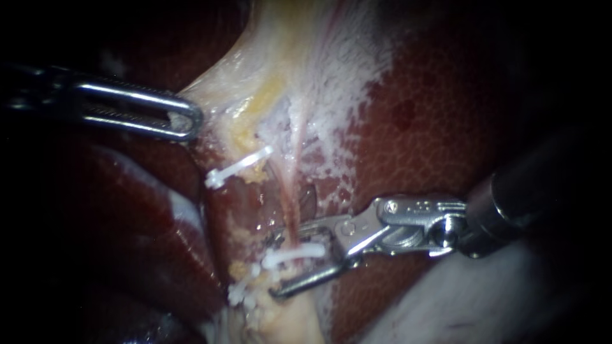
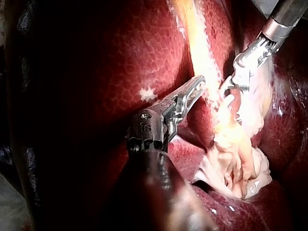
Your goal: Going back first clip right tube
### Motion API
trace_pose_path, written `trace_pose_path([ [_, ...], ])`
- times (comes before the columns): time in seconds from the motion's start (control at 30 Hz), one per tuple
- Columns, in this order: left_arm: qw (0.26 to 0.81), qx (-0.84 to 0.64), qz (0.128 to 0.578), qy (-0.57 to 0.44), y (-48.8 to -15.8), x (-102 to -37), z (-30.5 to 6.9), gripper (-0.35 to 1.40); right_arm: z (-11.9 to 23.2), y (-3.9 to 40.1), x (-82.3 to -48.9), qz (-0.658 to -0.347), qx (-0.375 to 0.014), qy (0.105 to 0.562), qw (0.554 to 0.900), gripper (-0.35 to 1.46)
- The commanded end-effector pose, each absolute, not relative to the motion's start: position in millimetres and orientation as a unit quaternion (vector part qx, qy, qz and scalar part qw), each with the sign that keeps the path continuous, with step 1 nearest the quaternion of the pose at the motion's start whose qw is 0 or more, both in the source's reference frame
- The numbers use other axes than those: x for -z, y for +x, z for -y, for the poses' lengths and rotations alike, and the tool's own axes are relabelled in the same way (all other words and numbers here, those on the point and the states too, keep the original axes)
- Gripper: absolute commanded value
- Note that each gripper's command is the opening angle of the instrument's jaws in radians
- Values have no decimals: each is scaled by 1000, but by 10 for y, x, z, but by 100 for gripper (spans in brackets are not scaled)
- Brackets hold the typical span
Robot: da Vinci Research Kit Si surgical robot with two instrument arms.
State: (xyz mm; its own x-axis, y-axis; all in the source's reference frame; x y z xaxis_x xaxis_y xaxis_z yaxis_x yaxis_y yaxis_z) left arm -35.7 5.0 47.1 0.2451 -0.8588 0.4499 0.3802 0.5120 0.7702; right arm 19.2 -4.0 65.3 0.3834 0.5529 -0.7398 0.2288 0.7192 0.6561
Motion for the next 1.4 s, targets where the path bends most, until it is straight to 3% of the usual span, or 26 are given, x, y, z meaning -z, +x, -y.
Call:
trace_pose_path([
  [0.03, 743, 417, 451, 265, -357, -471, -49, -35, 41, 188, -652, -544, -107, 360, 750, 60],
  [0.4, 744, 417, 451, 264, -357, -474, -46, -35, 34, 137, -639, -548, -125, 341, 754, 60],
  [0.83, 744, 416, 452, 263, -358, -477, -44, -35, -21, 74, -600, -555, -144, 297, 764, 60],
  [1.4, 747, 411, 452, 262, -367, -501, -34, -35, -27, 58, -584, -557, -138, 294, 764, 60],
])
